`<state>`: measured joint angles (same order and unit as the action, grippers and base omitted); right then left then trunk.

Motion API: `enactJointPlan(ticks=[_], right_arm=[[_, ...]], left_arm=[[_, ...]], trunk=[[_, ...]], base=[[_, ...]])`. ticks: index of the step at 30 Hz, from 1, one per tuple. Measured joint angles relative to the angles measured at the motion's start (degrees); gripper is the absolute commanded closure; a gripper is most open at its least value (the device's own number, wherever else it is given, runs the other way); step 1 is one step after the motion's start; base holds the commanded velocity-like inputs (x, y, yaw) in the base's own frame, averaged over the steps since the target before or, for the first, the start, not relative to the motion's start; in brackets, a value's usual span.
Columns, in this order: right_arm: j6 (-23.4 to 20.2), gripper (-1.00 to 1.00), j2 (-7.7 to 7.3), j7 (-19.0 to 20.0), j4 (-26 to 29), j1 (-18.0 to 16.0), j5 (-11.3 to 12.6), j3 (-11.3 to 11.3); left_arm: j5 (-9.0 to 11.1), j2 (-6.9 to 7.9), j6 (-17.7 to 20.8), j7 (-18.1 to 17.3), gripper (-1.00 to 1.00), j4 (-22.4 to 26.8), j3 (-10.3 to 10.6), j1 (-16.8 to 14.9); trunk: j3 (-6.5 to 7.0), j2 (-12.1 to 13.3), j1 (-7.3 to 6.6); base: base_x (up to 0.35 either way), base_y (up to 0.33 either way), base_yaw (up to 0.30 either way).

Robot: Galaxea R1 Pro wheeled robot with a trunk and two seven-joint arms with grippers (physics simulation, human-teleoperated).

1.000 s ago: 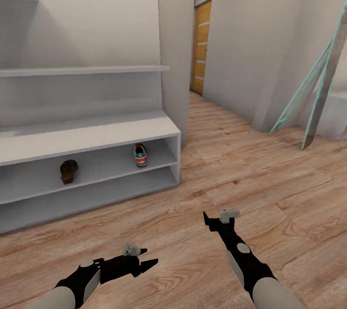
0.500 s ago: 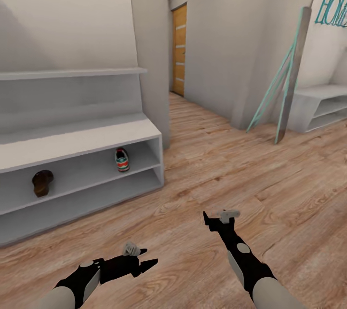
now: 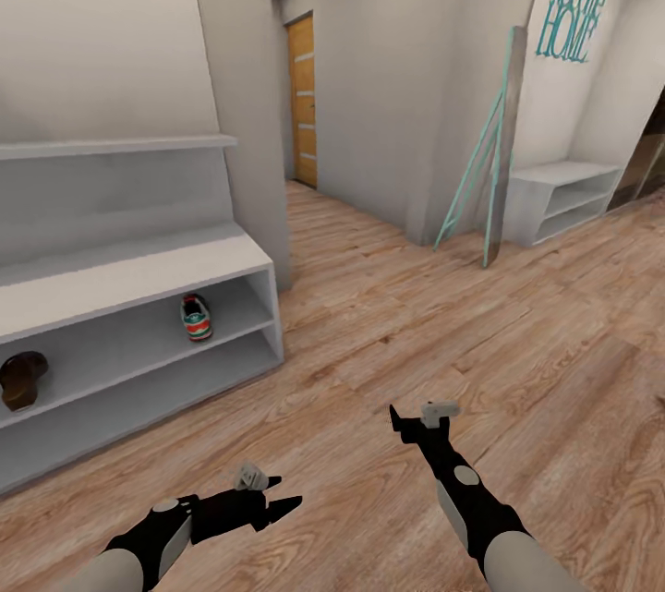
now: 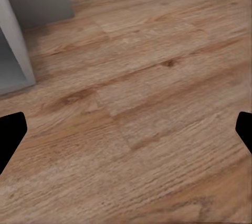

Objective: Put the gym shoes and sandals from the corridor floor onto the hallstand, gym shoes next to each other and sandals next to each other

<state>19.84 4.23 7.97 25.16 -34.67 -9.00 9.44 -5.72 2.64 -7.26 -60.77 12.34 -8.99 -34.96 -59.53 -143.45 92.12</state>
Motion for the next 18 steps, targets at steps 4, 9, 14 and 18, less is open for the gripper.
enactJointPlan(ticks=[4,9,14,18], right_arm=[[0.0,-1.00,-0.03,0.0,0.0,0.0,0.0,0.0],[0.0,-1.00,-0.06,0.0,0.0,0.0,0.0,0.0],[0.0,-1.00,-0.06,0.0,0.0,0.0,0.0,0.0],[0.0,-1.00,-0.08,0.0,0.0,0.0,0.0,0.0]], left_arm=[[0.0,0.00,0.0,0.0,-1.00,0.0,0.0,0.0],[0.0,0.00,0.0,0.0,-1.00,0.0,0.0,0.0],[0.0,0.00,0.0,0.1,-1.00,0.0,0.0,0.0],[0.0,0.00,0.0,0.1,-1.00,0.0,0.0,0.0]], trunk=[[0.18,0.0,0.00],[0.41,0.0,0.00],[0.64,0.0,0.00],[0.77,0.0,0.00]], base=[[0.000,0.000,-0.260],[0.000,0.000,-0.260],[0.000,0.000,-0.261],[0.000,0.000,-0.274]])
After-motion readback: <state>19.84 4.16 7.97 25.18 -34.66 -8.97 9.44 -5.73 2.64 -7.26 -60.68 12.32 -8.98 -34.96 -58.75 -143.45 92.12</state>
